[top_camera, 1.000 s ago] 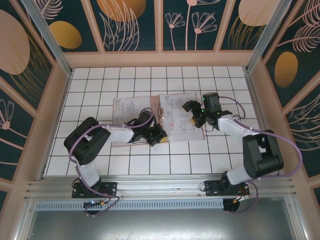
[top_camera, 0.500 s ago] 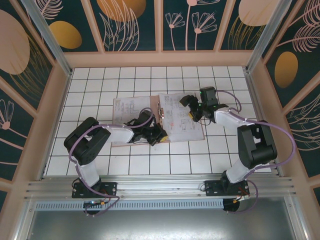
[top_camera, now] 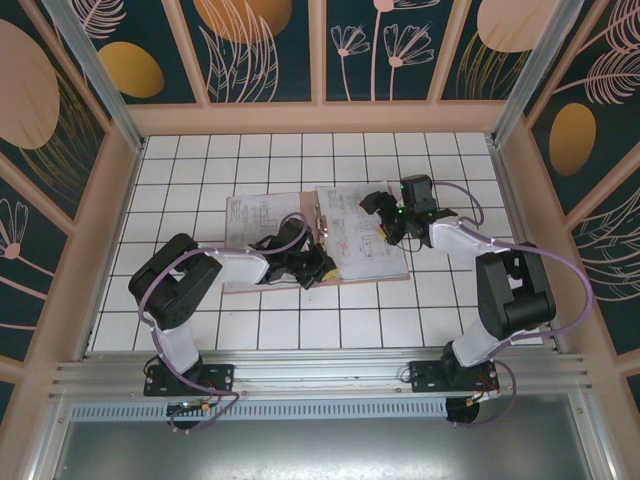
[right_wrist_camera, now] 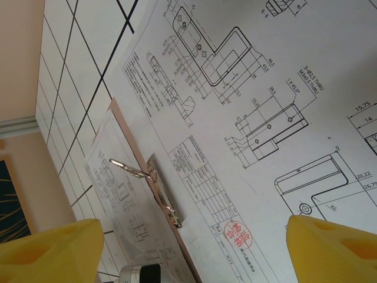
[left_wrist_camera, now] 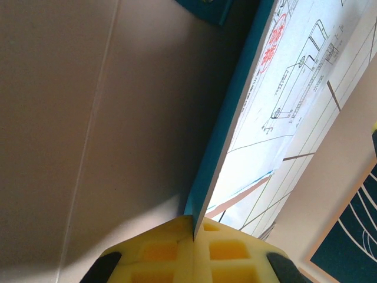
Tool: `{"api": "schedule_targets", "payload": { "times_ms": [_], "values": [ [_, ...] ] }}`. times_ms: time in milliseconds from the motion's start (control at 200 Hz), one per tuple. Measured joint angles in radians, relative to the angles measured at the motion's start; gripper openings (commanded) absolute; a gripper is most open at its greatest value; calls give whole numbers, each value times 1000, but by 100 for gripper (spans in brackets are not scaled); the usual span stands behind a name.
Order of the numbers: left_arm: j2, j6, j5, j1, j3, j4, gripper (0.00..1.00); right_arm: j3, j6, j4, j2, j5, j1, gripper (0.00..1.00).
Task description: Put the files into the folder
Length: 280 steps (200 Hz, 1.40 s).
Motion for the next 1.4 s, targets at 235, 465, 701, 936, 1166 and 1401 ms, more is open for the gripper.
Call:
{"api": "schedule_targets", "payload": {
  "times_ms": [235,465,701,936,1166,1401],
  "values": [
    [0,0,-5,0,1,-1,10,0,0,0,0,2,0,82],
    [-18,6,-28,0,4,-47,40,0,0,-7,-10,6,0,82],
    [-77,11,-49,0,5,-95,46,0,0,-8,-20,6,0,82],
    [-166,38,-109,2,14,-205,40,38,-16,-23,-14,8,3,74],
    [-263,109,-155,82,1,-297,27,226,-89,-30,125,3,55,54],
    [-326,178,-174,208,-136,-351,20,466,-185,-71,360,-43,116,54]
  ]
}}
